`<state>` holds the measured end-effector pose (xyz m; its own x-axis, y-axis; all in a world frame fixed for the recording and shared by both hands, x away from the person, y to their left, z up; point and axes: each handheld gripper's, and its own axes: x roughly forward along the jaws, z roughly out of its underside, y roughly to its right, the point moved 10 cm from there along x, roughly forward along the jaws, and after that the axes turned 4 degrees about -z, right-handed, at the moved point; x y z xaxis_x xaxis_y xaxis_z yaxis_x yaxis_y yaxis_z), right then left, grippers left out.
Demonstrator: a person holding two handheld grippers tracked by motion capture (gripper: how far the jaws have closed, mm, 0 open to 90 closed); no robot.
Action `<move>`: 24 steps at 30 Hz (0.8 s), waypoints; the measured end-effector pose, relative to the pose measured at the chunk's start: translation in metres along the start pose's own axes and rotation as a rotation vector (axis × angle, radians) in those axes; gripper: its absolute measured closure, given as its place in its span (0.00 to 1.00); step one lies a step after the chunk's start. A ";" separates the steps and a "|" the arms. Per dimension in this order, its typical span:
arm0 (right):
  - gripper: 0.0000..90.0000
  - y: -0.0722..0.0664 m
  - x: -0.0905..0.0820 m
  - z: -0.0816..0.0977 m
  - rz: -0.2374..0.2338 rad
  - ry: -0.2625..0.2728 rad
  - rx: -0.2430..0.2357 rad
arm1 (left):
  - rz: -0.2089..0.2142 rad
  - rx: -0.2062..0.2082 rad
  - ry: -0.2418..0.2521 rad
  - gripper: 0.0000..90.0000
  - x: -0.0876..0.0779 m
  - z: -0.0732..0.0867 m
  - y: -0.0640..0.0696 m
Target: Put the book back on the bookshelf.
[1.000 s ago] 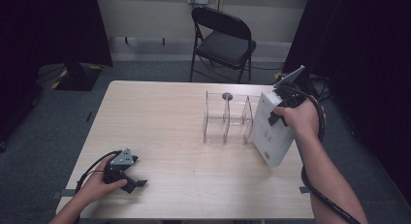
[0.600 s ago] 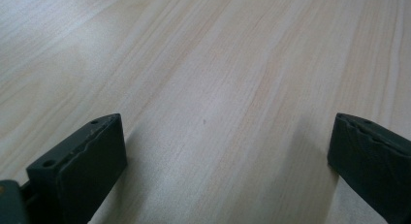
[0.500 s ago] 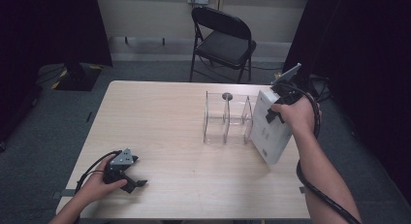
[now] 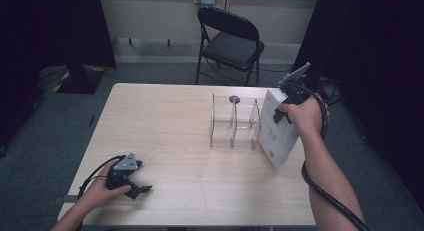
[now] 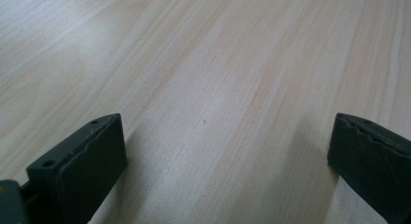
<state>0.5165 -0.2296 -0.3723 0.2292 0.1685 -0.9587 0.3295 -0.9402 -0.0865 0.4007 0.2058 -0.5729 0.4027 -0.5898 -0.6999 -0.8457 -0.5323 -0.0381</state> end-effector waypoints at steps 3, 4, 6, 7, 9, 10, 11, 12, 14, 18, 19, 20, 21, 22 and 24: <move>0.58 0.001 0.000 -0.002 0.000 0.008 0.011 | 0.000 0.000 0.000 0.00 0.000 0.000 0.000; 0.58 0.000 0.000 -0.003 0.002 0.008 0.015 | 0.000 0.000 0.000 0.00 0.000 0.000 0.000; 0.58 0.001 0.000 -0.004 0.007 0.007 0.017 | 0.000 0.000 0.000 0.00 0.000 0.000 0.000; 0.58 0.001 0.000 -0.005 0.006 0.008 0.014 | 0.000 0.000 0.000 0.00 0.000 0.000 0.000; 0.58 0.000 0.000 -0.007 0.009 0.009 0.019 | 0.000 0.000 0.000 0.00 0.000 0.000 0.000; 0.58 0.000 0.000 -0.007 0.009 0.009 0.019 | 0.000 0.000 0.000 0.00 0.000 0.000 0.000; 0.58 0.000 0.000 -0.007 0.010 0.010 0.020 | 0.000 0.000 0.000 0.00 0.000 0.000 0.000; 0.58 0.000 0.000 -0.008 0.012 0.009 0.016 | 0.000 0.000 0.000 0.00 0.000 0.000 0.000; 0.58 0.000 0.001 -0.009 0.015 0.013 0.021 | 0.000 0.000 0.000 0.00 0.000 0.000 0.000; 0.58 0.000 0.002 -0.011 0.017 0.008 0.026 | 0.000 0.000 0.000 0.00 0.000 0.000 0.000; 0.58 0.000 0.002 -0.011 0.020 0.007 0.025 | 0.000 0.000 0.000 0.00 0.000 0.000 0.000; 0.58 0.000 0.003 -0.012 0.021 0.008 0.026 | 0.000 0.000 0.000 0.00 0.000 0.000 0.000; 0.58 0.000 0.003 -0.013 0.021 0.009 0.029 | 0.000 0.000 0.000 0.00 0.000 0.000 0.000; 0.58 0.000 0.004 -0.013 0.022 0.008 0.032 | 0.000 0.000 0.000 0.00 0.000 0.000 0.000; 0.58 0.001 0.004 -0.014 0.019 0.014 0.037 | 0.000 0.000 0.000 0.00 0.000 0.000 0.000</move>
<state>0.5310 -0.2255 -0.3725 0.2480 0.1543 -0.9564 0.2908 -0.9536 -0.0784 0.4007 0.2058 -0.5729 0.4027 -0.5899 -0.6999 -0.8458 -0.5321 -0.0381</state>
